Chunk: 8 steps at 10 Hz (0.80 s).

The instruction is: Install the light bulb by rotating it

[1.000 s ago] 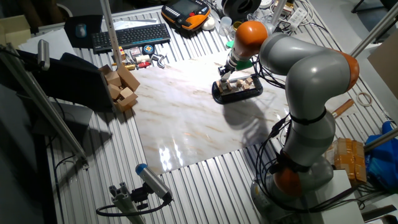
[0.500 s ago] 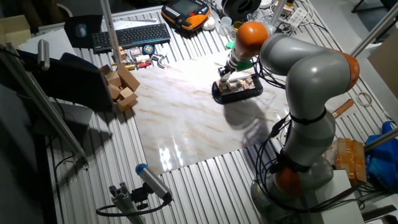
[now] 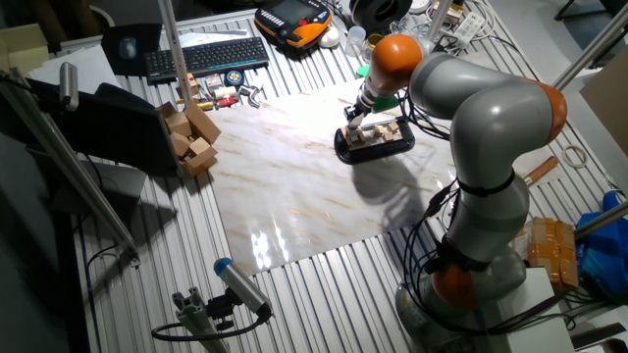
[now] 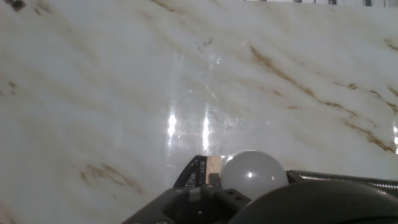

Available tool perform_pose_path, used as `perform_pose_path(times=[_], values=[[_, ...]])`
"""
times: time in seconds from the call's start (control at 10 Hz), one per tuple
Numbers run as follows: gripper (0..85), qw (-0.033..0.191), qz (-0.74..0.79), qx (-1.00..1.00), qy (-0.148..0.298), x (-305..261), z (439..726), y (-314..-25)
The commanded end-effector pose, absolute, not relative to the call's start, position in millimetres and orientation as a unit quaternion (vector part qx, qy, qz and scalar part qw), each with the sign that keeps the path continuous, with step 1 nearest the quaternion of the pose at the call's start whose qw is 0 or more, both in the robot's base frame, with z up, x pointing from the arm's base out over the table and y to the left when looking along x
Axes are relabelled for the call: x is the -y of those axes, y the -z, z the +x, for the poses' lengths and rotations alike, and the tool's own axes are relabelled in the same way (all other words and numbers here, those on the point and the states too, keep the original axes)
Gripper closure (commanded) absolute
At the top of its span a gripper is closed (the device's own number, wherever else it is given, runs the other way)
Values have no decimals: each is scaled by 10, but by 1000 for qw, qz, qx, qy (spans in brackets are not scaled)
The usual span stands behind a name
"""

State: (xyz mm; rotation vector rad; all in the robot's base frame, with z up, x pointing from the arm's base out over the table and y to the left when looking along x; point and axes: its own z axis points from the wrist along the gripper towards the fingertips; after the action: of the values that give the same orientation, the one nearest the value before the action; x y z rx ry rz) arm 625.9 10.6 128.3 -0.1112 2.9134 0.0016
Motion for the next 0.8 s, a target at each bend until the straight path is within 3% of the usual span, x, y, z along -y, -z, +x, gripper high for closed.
perform_pose_path(times=[0.0, 0.7], values=[[850, 113, -38, -993, -1, -107, 6259, -1278], [850, 112, -35, -993, -1, -104, 6255, -1260]])
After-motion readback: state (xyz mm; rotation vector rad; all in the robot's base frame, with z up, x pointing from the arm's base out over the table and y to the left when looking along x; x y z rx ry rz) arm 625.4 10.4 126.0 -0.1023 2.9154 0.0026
